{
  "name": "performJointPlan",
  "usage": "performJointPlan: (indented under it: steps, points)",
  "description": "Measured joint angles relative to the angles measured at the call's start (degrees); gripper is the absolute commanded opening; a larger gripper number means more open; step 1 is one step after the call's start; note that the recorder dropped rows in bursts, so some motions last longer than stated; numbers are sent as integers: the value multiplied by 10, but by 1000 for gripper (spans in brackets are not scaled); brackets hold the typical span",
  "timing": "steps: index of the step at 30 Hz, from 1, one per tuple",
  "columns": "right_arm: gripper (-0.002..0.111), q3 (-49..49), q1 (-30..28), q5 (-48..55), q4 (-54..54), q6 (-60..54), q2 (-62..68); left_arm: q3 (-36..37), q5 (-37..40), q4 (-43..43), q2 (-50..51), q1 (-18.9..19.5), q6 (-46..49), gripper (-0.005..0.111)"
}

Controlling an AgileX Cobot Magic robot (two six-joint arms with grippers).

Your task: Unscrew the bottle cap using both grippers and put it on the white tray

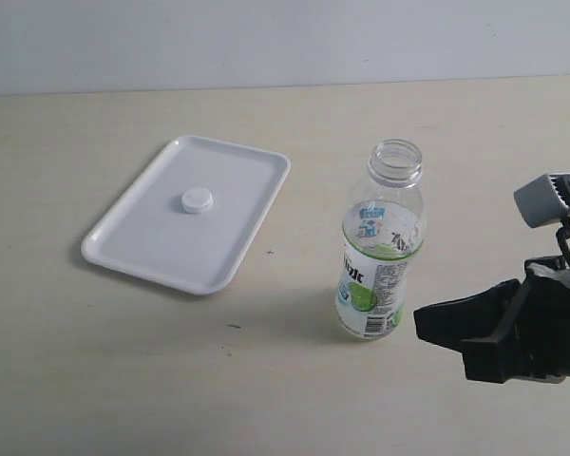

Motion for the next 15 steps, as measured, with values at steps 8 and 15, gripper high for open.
performJointPlan:
  steps: [8,15]
  points:
    - [0,0,0,-1,0,0,0,11,122,-8,-132,0,0,0]
    - [0,0,0,-1,0,2,0,12,132,31,-202,1,24,0]
